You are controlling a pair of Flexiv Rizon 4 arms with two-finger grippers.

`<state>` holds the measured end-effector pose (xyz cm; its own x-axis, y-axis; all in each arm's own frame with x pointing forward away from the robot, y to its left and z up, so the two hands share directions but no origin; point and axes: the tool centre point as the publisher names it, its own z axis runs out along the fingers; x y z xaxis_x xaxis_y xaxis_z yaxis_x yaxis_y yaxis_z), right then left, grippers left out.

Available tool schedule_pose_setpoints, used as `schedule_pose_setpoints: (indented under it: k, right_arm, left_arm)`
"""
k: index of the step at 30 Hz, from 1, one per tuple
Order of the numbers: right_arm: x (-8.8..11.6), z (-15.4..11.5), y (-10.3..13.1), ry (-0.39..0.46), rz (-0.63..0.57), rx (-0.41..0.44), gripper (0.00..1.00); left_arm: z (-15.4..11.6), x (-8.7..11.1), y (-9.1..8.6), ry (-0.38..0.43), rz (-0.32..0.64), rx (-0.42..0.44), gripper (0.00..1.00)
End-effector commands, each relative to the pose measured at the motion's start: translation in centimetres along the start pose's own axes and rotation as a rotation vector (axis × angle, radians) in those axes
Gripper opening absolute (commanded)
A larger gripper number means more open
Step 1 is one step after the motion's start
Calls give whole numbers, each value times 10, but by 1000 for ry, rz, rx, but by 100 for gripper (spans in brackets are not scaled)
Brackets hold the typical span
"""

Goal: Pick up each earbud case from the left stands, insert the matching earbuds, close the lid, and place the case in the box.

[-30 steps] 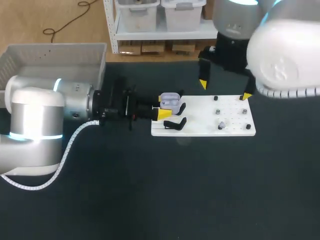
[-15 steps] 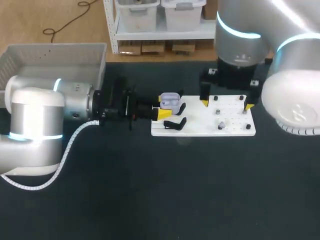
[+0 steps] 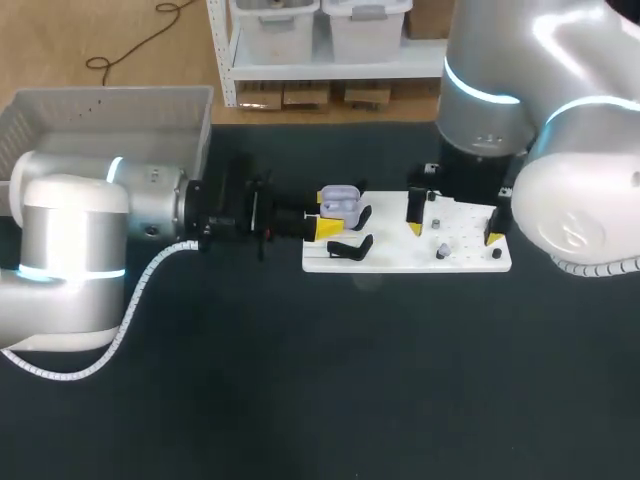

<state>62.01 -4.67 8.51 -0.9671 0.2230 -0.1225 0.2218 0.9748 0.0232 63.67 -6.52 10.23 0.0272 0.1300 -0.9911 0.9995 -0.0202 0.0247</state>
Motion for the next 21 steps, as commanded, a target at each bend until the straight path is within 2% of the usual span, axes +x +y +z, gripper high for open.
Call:
schedule_pose_setpoints:
  k: [1, 2, 6, 9, 14, 21]
  right_arm:
    - [-1, 10, 0, -5, 48, 17, 55]
    - [-1, 12, 0, -3, 63, 8, 48]
    - [0, 22, -2, -13, 137, 14, 46]
    - [0, 25, -2, -25, 192, 12, 37]
    - [2, 36, 2, -42, 247, 7, 37]
    - [-2, 45, 7, -62, 246, -15, 39]
  left_arm:
    - [0, 0, -1, 0, 2, -5, 0]
    - [0, 0, -1, 0, 2, -5, 0]
    - [0, 0, -1, 0, 2, -5, 0]
    - [0, 0, -1, 0, 2, -5, 0]
    - [0, 0, -1, 0, 2, -5, 0]
    - [0, 0, -1, 0, 2, -5, 0]
